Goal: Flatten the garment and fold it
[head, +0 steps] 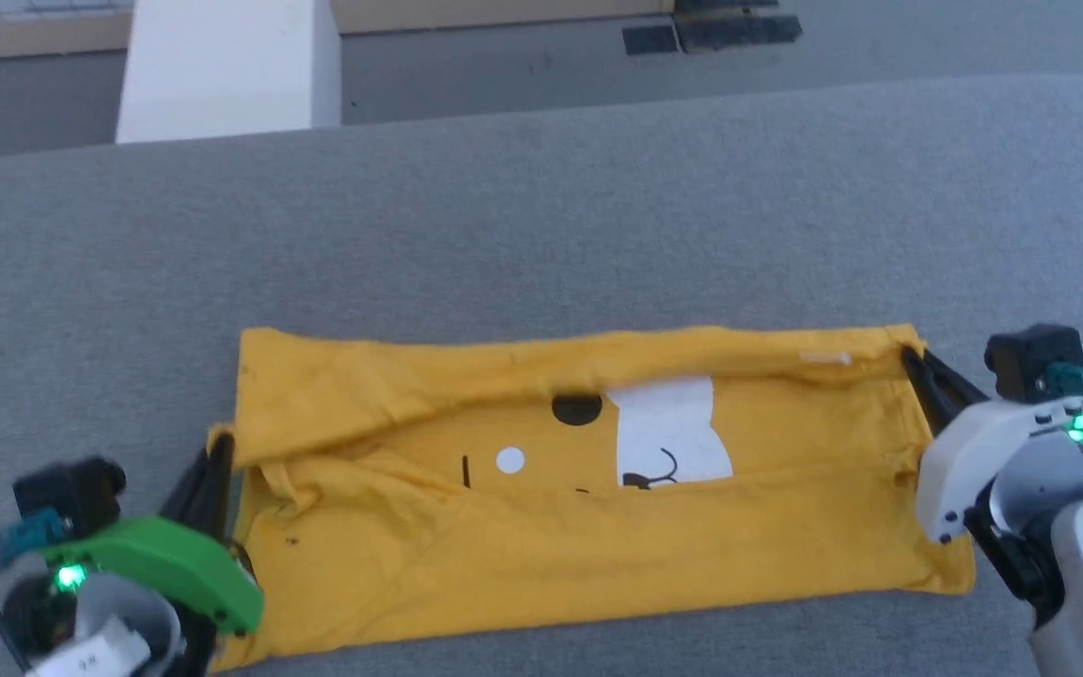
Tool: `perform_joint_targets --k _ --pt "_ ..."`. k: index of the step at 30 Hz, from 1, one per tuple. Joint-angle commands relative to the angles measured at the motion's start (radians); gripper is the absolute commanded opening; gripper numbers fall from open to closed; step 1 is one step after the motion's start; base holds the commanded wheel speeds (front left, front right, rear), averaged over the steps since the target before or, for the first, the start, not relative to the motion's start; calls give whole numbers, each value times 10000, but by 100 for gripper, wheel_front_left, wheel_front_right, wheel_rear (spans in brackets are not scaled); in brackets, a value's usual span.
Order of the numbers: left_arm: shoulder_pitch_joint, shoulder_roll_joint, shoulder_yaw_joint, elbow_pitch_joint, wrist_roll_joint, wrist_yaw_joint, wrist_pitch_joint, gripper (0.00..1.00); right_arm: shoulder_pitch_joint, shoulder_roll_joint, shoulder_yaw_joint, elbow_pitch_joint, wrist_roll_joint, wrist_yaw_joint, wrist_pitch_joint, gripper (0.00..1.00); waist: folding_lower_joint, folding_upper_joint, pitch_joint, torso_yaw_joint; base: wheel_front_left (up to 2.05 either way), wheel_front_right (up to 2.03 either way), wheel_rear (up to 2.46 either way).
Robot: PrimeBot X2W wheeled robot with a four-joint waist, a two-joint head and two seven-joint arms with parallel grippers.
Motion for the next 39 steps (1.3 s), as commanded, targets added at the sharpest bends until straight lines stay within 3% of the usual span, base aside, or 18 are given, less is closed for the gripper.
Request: perform_joint_targets --k 1,9,17,18,19,20,21,27,34,39 --pt "374 -46 -13 -41 -86 83 17 0 233 -87 -32 41 48 -15 94 0 1 0 -493 520 0 0 0" --pt "1396 -300 -487 426 -388 -126 200 0 867 -773 321 370 -417 -15 1189 0 1 0 -442 831 0 0 0" --pt "1040 -560 -1015 1633 -304 -575 135 0 947 -747 450 1027 -254 -15 2436 0 1 0 -396 934 0 0 0" --pt "1006 -616 -1036 1738 -339 -611 114 0 987 -681 403 1095 -189 -15 2582 14 1 0 -433 939 0 0 0" --pt "986 -656 -1039 1781 -354 -635 58 24 1035 -632 389 1082 -152 -15 2689 26 1 0 -473 939 0 0 0" --pt "973 -700 -1024 1797 -360 -653 -50 90 1101 -572 345 1001 -99 -15 2748 98 1 0 -528 938 0 0 0" --pt "976 -746 -987 1795 -374 -638 -155 100 1158 -514 255 919 -47 -15 2734 100 1 0 -578 934 0 0 0" --pt "936 -974 -977 1430 93 -541 -1227 100 1855 13 -597 40 172 -15 2136 100 1 0 -938 979 0 0 0" --pt "245 -1081 -1124 1531 1566 2 -2723 100 2611 995 -1749 -1138 79 -15 607 100 1 0 -1156 1067 0 0 0" --pt "-661 -1211 -1034 2005 2635 179 -3173 100 2704 1723 -2327 -1444 -138 -15 -335 100 1 0 -1310 1061 0 0 0"
